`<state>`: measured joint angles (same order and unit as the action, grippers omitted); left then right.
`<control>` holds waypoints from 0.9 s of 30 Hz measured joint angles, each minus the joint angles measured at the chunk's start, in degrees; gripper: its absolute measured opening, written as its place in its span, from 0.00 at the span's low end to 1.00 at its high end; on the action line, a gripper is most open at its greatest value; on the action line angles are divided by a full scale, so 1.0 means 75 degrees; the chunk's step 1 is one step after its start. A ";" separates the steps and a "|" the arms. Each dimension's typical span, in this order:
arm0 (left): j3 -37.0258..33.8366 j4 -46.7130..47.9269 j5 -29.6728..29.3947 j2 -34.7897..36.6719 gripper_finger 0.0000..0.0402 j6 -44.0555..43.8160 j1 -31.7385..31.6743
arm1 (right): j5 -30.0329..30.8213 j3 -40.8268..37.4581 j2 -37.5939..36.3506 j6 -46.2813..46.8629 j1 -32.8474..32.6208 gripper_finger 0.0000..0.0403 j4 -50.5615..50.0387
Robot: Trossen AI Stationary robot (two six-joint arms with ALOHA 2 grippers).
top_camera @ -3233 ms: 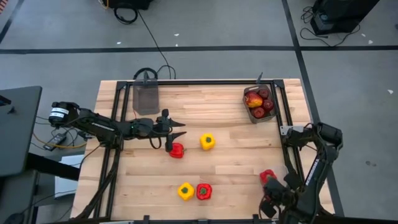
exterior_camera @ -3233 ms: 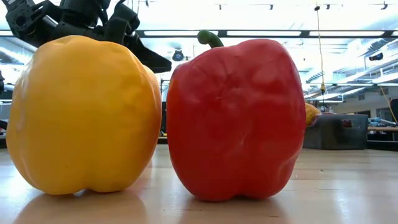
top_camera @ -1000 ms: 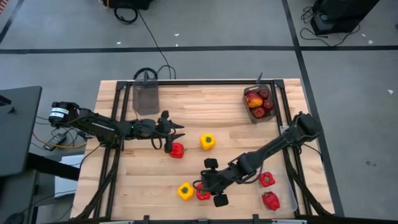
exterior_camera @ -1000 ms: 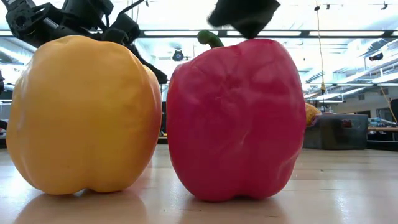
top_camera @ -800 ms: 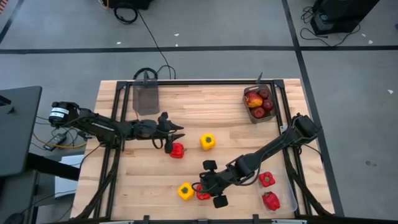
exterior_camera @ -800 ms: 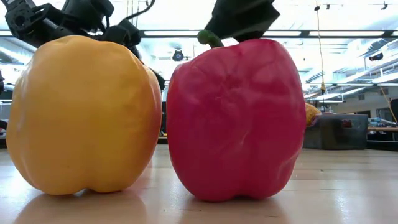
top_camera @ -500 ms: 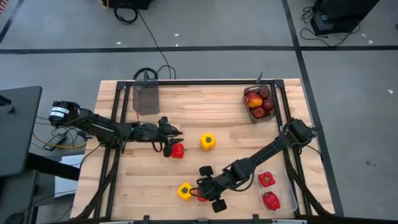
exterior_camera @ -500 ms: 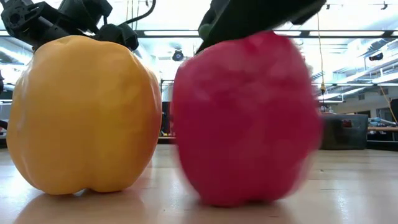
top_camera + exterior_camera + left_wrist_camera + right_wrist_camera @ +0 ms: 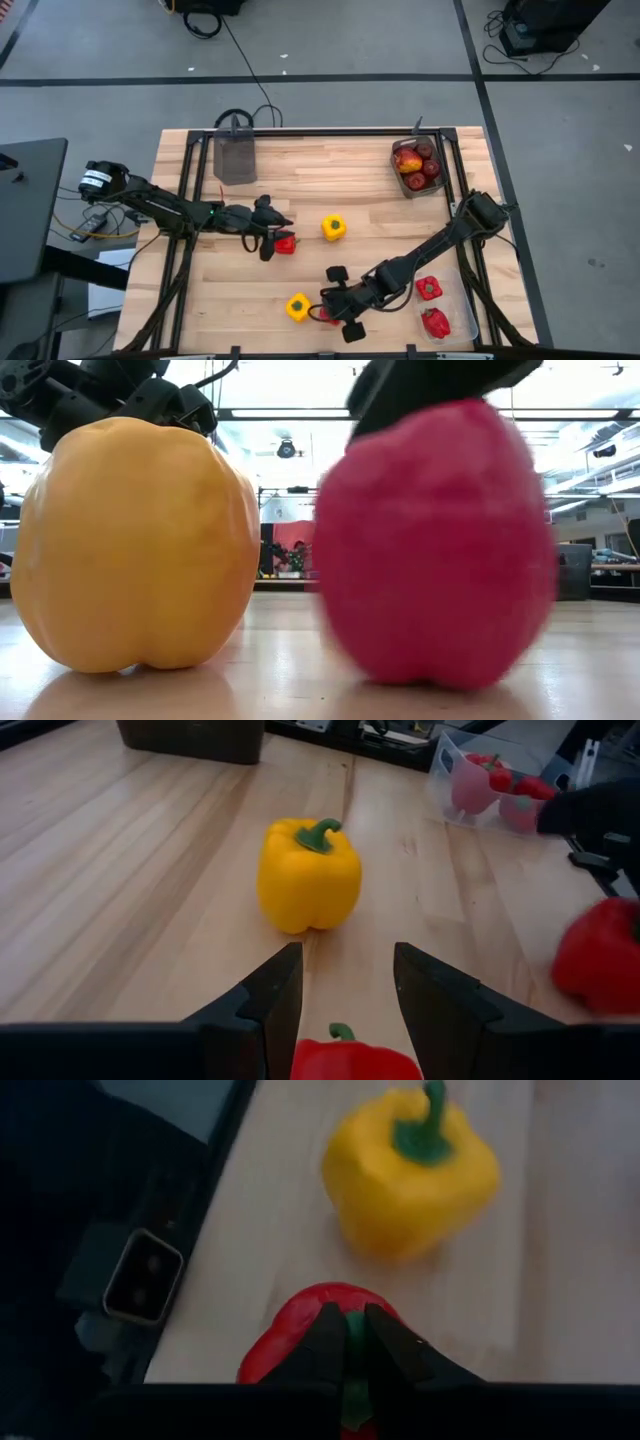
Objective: Sort produce into baskets
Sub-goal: Put the bottom red bell pepper into the transparent bin
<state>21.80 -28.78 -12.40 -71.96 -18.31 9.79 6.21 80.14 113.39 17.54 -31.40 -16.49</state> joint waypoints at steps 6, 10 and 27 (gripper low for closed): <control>0.0000 0.0034 -0.0003 0.0000 0.41 0.0185 0.0013 | 0.1083 0.0000 -0.0956 0.1039 -0.0487 0.07 -0.1467; 0.0000 -0.0009 -0.0028 0.0000 0.41 0.0208 0.0016 | 0.1722 0.0000 -0.1719 0.2035 -0.1044 0.07 -0.2605; 0.0000 -0.0290 -0.0344 0.0000 0.41 0.0214 0.0310 | 0.1848 0.0000 -0.2162 1.0627 -0.3647 0.07 -0.8605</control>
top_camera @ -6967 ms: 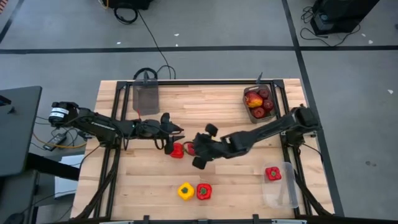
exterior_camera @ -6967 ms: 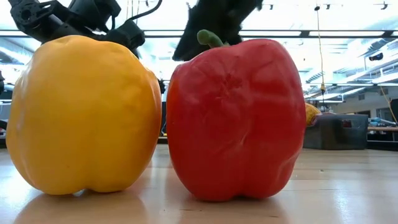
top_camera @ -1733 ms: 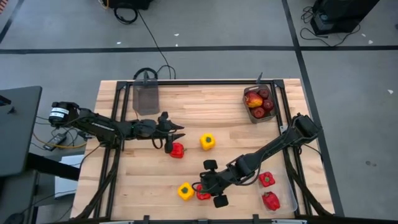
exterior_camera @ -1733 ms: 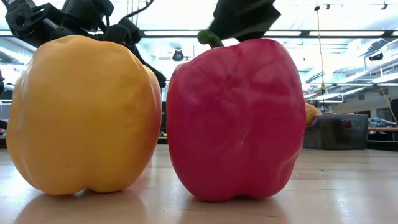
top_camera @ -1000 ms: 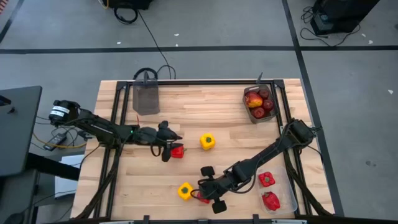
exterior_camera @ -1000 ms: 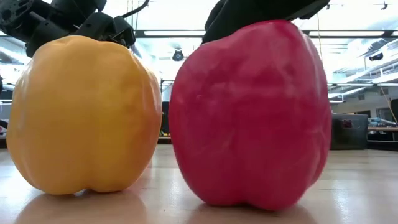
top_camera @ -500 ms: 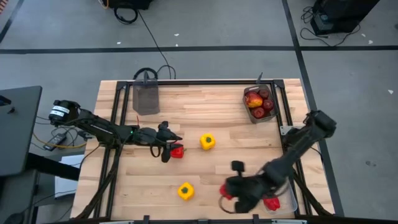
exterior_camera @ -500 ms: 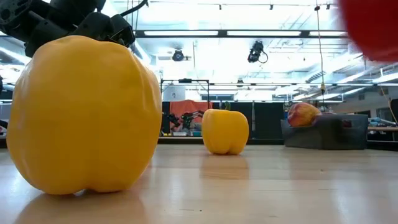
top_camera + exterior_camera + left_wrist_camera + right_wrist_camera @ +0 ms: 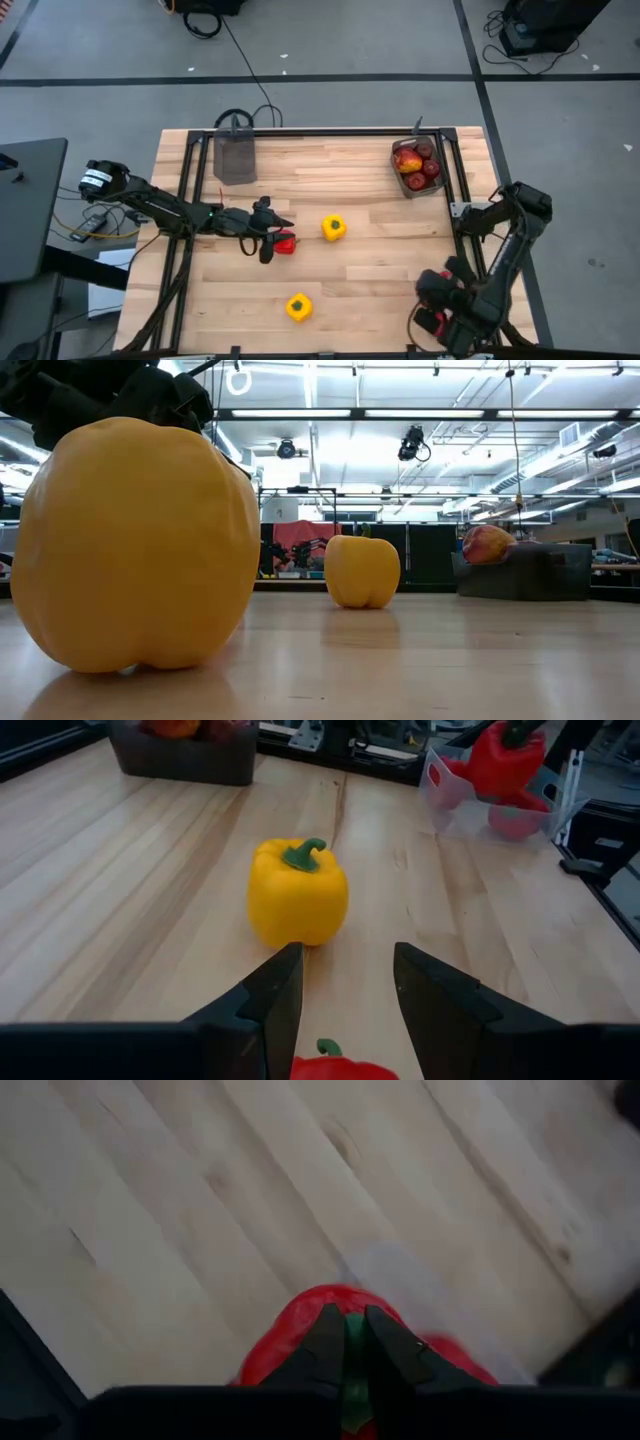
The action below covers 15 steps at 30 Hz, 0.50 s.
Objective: Sort produce into baskets
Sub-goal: Put the bottom red bell pepper into the transparent bin
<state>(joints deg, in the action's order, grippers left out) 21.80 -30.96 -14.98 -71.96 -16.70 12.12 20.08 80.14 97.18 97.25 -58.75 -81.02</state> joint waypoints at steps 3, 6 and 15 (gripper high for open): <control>0.0000 0.0003 0.0003 0.0000 0.41 0.0007 0.0006 | 0.0147 0.0008 0.0027 0.0672 -0.0382 0.07 -0.0168; 0.0000 -0.0004 0.0003 0.0000 0.41 0.0010 0.0006 | 0.0535 0.0009 0.0027 0.1139 -0.0696 0.07 -0.0270; 0.0000 -0.0075 0.0001 0.0000 0.41 -0.0002 0.0006 | 0.1228 -0.0115 0.0027 0.1771 -0.1077 0.07 0.0182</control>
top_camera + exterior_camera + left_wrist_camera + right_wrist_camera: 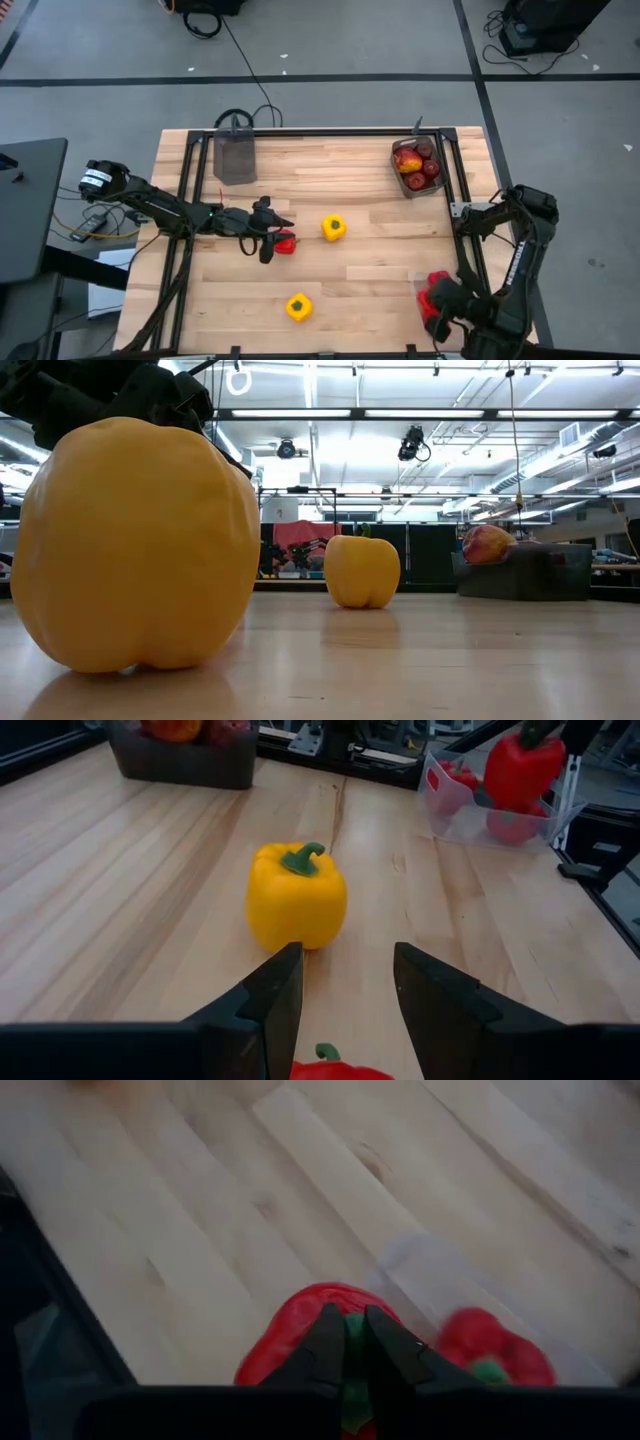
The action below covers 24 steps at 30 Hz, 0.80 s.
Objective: Sort produce into baskets
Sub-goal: Put the bottom red bell pepper into the transparent bin
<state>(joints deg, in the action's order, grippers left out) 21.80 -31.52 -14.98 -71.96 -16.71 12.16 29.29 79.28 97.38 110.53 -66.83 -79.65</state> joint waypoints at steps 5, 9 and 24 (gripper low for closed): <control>0.0000 -0.0059 -0.0001 0.0000 0.41 0.0006 0.0000 | 0.0080 -0.0623 0.0003 0.0182 0.0146 0.07 0.0486; 0.0000 -0.0051 -0.0001 0.0000 0.41 0.0029 0.0000 | -0.0308 -0.1160 0.0003 0.0645 0.0345 0.07 0.0555; 0.0000 0.0016 0.0000 0.0000 0.41 0.0168 0.0000 | -0.0037 -0.1678 0.0000 0.0864 0.0492 0.36 0.1076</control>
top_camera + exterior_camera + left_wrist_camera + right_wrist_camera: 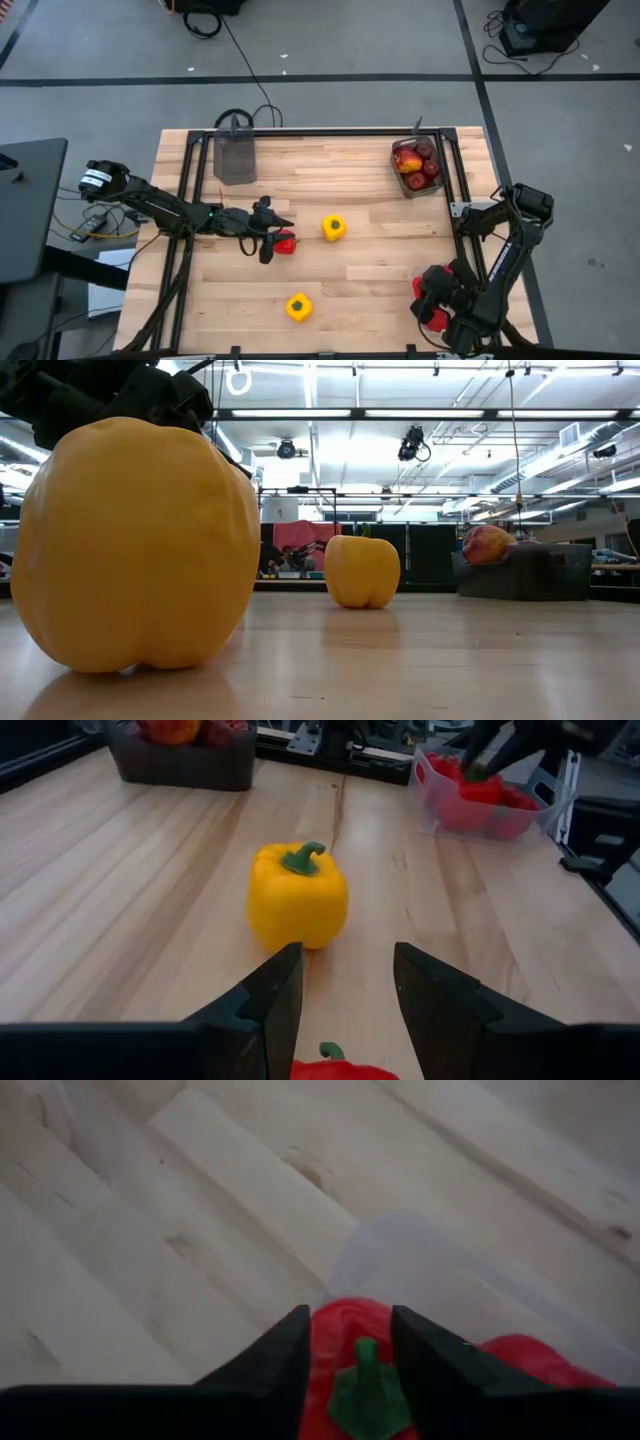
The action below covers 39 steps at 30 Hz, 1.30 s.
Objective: Sort produce into baskets
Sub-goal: Put the bottom red bell pepper into the transparent bin, then put the red bell pepper into the transparent bin
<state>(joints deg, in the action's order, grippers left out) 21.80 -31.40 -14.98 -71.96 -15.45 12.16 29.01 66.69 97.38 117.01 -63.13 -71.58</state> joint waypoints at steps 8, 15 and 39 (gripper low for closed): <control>0.0002 0.0130 0.0395 0.0189 0.41 0.0053 -0.0002 | 0.1305 0.0448 0.0000 0.0417 0.0000 0.49 -0.0934; 0.0530 0.2327 0.1463 0.1355 0.41 -0.0174 0.0176 | 0.3821 0.0566 0.0000 0.0400 0.0183 0.48 -0.1399; 0.1003 0.5193 -0.2202 0.1442 0.76 -0.0411 0.2403 | 0.5698 0.0566 0.0003 -0.6416 0.2279 0.48 0.4334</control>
<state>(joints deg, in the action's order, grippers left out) 29.32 7.55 -31.49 -61.15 -18.54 30.19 71.74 70.94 97.41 68.89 -46.04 -39.08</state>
